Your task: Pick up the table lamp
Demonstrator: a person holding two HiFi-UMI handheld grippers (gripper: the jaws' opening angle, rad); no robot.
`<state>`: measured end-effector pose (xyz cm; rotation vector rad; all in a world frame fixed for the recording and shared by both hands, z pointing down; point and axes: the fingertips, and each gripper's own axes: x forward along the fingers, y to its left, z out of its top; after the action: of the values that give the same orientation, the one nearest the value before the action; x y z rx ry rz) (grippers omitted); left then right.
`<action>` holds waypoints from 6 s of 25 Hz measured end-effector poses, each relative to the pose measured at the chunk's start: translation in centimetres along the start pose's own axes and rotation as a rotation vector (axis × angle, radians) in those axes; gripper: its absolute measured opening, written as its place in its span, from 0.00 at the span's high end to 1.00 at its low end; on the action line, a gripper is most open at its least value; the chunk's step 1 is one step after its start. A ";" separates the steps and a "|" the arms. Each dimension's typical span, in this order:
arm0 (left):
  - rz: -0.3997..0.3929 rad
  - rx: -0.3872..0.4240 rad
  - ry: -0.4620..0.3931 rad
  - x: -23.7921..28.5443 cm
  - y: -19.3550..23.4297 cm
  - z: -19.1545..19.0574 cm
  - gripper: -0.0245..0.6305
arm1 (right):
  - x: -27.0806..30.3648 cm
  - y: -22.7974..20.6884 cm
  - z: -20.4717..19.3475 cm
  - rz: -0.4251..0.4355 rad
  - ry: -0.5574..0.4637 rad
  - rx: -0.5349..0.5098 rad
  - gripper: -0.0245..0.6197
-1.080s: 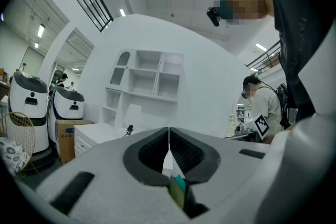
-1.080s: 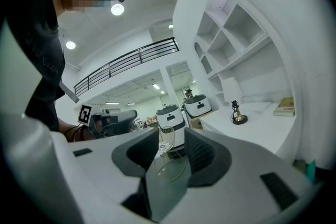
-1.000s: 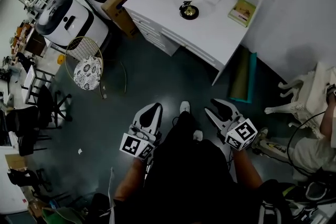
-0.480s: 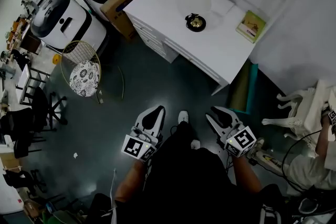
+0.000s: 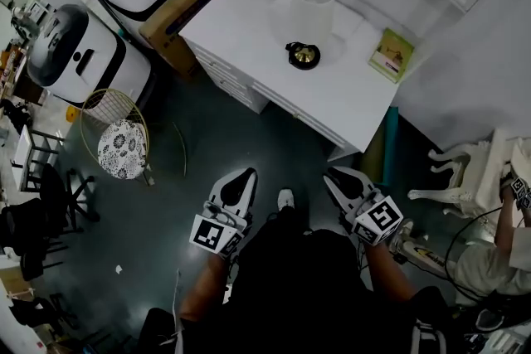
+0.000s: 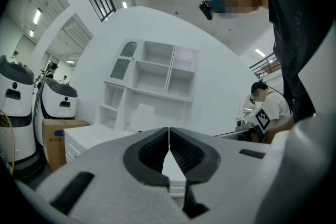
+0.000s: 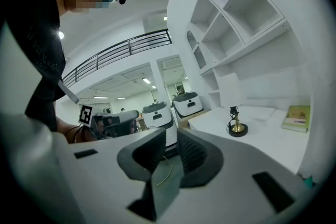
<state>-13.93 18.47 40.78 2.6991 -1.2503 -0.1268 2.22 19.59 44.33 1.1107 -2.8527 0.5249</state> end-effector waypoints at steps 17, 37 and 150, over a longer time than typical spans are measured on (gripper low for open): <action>-0.063 0.013 0.012 4.8 3.0 -0.8 0.93 | 2.2 -5.0 0.2 -0.090 -0.008 0.046 0.84; -0.056 -0.011 0.071 14.1 7.2 0.6 0.93 | 8.1 -14.6 3.4 -0.097 -0.024 0.082 0.84; -0.025 -0.014 0.244 33.1 19.5 -12.1 0.93 | 35.1 -40.1 -7.0 -0.187 0.218 -0.176 0.72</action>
<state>-5.37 -17.81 55.94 2.6219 -1.1395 0.1850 2.02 -28.53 68.29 1.1921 -2.5223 0.3511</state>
